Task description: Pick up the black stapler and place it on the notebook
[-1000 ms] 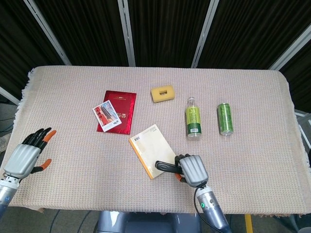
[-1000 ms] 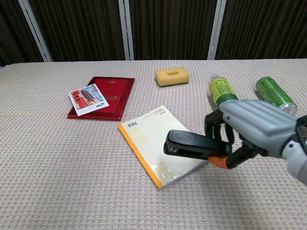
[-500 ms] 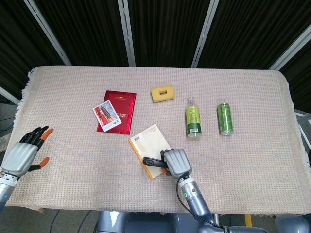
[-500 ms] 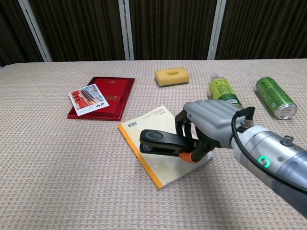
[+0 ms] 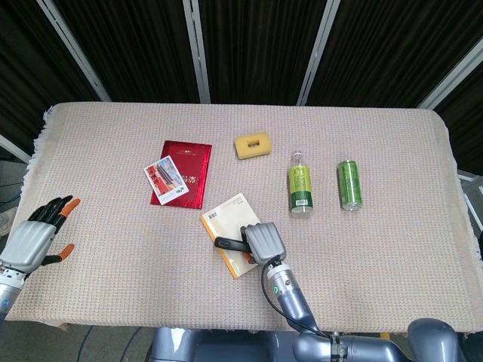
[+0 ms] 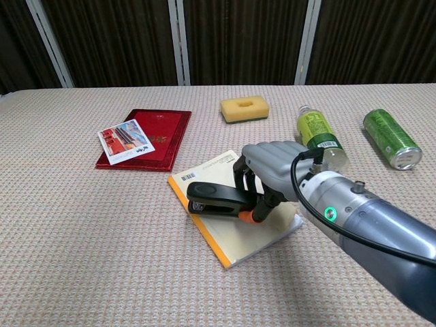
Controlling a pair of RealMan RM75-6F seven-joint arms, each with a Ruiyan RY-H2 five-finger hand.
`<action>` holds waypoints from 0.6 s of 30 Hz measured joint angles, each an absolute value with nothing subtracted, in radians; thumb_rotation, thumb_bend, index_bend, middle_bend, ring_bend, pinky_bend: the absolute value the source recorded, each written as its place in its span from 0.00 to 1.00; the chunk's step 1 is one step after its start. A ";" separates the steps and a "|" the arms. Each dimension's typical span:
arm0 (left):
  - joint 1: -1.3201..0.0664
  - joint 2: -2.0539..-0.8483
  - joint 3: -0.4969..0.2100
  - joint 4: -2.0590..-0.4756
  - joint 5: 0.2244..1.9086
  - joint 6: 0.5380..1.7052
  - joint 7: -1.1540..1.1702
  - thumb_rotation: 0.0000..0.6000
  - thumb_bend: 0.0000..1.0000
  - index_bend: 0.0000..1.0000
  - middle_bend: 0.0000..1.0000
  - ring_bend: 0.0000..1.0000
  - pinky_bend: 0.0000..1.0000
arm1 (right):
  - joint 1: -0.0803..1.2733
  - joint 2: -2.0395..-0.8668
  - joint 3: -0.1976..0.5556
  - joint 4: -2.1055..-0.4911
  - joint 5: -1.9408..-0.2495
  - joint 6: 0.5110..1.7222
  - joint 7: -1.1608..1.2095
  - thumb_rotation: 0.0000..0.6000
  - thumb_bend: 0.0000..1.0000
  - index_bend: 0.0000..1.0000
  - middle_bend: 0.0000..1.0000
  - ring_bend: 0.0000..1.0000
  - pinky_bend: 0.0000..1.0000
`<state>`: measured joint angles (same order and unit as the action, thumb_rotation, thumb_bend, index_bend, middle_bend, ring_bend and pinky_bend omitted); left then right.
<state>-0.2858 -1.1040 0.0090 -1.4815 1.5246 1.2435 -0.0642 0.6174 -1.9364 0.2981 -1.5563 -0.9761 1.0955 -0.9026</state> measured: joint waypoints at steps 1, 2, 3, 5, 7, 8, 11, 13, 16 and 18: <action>-0.286 -1.104 0.009 -1.481 1.524 1.242 -0.065 1.00 0.32 0.00 0.00 0.00 0.15 | 0.625 -1.938 0.300 -1.546 -0.971 1.093 -0.902 1.00 0.32 0.68 0.57 0.55 0.70; -0.286 -1.104 0.009 -1.480 1.523 1.241 -0.065 1.00 0.32 0.00 0.00 0.00 0.15 | 0.632 -1.939 0.302 -1.539 -0.966 1.091 -0.901 1.00 0.32 0.68 0.57 0.55 0.70; -0.287 -1.104 0.010 -1.479 1.523 1.240 -0.066 1.00 0.32 0.00 0.00 0.00 0.15 | 0.638 -1.940 0.304 -1.532 -0.961 1.090 -0.900 1.00 0.32 0.68 0.57 0.55 0.70; -0.286 -1.104 0.010 -1.479 1.521 1.239 -0.067 1.00 0.32 0.00 0.00 0.00 0.15 | 0.647 -1.940 0.309 -1.523 -0.952 1.088 -0.894 1.00 0.32 0.67 0.57 0.54 0.70; -0.286 -1.105 0.010 -1.478 1.519 1.237 -0.067 1.00 0.32 0.00 0.00 0.00 0.15 | 0.653 -1.937 0.311 -1.517 -0.946 1.087 -0.887 1.00 0.32 0.64 0.55 0.52 0.70; -0.286 -1.105 0.010 -1.478 1.518 1.236 -0.067 1.00 0.32 0.00 0.00 0.00 0.15 | 0.655 -1.935 0.311 -1.515 -0.943 1.087 -0.884 1.00 0.32 0.62 0.53 0.51 0.69; -0.286 -1.104 0.011 -1.479 1.520 1.237 -0.066 1.00 0.32 0.00 0.00 0.00 0.15 | 0.658 -1.928 0.307 -1.514 -0.937 1.084 -0.870 1.00 0.30 0.47 0.40 0.43 0.60; -0.285 -1.104 0.012 -1.481 1.523 1.240 -0.064 1.00 0.32 0.00 0.00 0.00 0.15 | 0.658 -1.920 0.302 -1.519 -0.939 1.081 -0.852 1.00 0.29 0.36 0.32 0.38 0.52; -0.285 -1.103 0.015 -1.484 1.528 1.243 -0.064 1.00 0.33 0.00 0.00 0.00 0.15 | 0.655 -1.899 0.290 -1.536 -0.946 1.078 -0.823 1.00 0.27 0.18 0.18 0.27 0.41; -0.285 -1.102 0.015 -1.486 1.532 1.245 -0.063 1.00 0.32 0.00 0.00 0.00 0.15 | 0.652 -1.886 0.281 -1.553 -0.948 1.082 -0.821 1.00 0.26 0.09 0.10 0.21 0.37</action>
